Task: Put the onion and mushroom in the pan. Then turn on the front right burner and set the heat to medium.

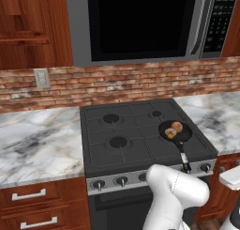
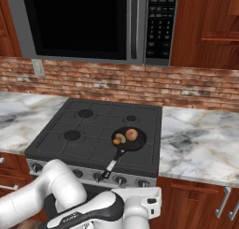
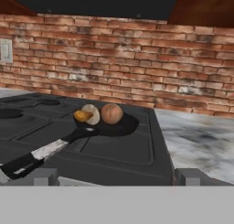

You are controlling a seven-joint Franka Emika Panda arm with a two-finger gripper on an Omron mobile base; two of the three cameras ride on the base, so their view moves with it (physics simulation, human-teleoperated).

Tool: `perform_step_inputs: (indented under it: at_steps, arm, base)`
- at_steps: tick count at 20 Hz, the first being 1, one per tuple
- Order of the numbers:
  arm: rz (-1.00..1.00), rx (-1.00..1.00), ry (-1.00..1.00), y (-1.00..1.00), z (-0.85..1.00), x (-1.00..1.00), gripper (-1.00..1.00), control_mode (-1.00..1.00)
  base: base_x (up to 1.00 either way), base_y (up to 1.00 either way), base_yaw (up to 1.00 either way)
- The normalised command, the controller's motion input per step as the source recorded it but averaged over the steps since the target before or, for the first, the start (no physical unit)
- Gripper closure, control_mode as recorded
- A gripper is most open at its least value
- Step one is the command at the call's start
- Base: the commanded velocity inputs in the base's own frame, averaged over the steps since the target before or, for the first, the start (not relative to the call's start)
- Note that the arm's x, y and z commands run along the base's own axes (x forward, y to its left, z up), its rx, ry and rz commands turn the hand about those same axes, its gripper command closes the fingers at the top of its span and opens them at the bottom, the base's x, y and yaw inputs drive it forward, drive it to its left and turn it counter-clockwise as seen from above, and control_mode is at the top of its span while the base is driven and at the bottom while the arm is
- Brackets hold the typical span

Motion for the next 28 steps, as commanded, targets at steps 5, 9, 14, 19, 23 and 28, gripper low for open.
perform_step_inputs:
  at_steps: [5,9,14,19,23,28]
  arm:
    - [0.04,0.00,-0.01,0.00,-0.24,0.02,-1.00,-1.00]
    - [0.09,0.02,0.00,0.00,-0.15,0.02,-1.00,-1.00]
    - [0.10,0.04,0.00,0.00,-0.12,0.03,-1.00,-1.00]
    - [0.03,0.01,0.00,0.00,-0.18,0.13,-1.00,-1.00]
    - [0.00,0.00,0.03,0.00,-0.23,0.28,-1.00,-1.00]
    - [0.00,0.00,0.04,0.00,-0.34,0.40,-1.00,-1.00]
  base:
    - [0.00,0.00,0.00]
    - [0.00,0.00,0.00]
    - [0.00,0.00,0.00]
    - [0.00,0.00,0.00]
    - [0.00,0.00,0.00]
    - [0.00,0.00,0.00]
